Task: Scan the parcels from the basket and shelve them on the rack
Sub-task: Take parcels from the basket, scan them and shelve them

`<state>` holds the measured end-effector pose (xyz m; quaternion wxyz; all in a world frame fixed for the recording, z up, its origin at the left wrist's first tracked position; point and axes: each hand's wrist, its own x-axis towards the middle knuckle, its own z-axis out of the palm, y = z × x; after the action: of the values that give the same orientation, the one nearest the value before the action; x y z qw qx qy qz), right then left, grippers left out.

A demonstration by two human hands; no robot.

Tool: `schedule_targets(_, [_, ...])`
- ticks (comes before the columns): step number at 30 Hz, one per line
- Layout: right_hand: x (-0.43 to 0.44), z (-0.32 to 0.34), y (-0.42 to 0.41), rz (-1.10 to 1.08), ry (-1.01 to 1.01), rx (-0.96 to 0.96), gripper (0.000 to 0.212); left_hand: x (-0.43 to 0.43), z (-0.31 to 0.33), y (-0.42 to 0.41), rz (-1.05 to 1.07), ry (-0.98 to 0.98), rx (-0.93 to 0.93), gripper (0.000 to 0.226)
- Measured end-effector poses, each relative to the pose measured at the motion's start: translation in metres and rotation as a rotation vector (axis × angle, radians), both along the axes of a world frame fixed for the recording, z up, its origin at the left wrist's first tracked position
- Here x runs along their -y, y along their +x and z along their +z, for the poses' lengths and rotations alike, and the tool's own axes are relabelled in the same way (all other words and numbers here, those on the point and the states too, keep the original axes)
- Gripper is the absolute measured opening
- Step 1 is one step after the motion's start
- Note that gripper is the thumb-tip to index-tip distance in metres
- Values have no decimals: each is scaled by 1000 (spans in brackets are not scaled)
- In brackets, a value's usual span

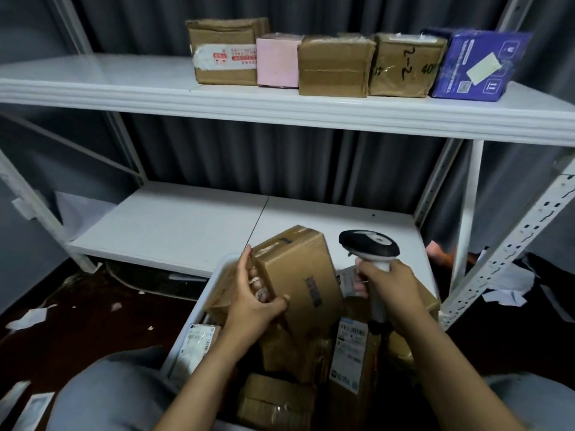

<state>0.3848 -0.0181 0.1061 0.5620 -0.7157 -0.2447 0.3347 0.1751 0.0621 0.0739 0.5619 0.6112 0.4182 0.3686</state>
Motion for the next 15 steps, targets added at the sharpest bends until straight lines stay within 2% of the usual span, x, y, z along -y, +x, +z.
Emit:
schedule_targets(3, [7,9,-1,-29,45,-116,20,20,18,8,-64,-3,105,99])
schedule_targets(5, [11,9,1,-68,-11,-94,18,27,27,13,-78,10,151,96])
schedule_targets(8, [16,4,8,-90,-81,-113,26,29,28,16,-84,27,183,96])
schedule_targets(12, [21,2,11,-48,-130,-197,23,29,24,16,-104,51,122,96])
schedule_targets(15, [21,-1,11,-166,-55,-186,23,24,17,11,-104,86,22,90])
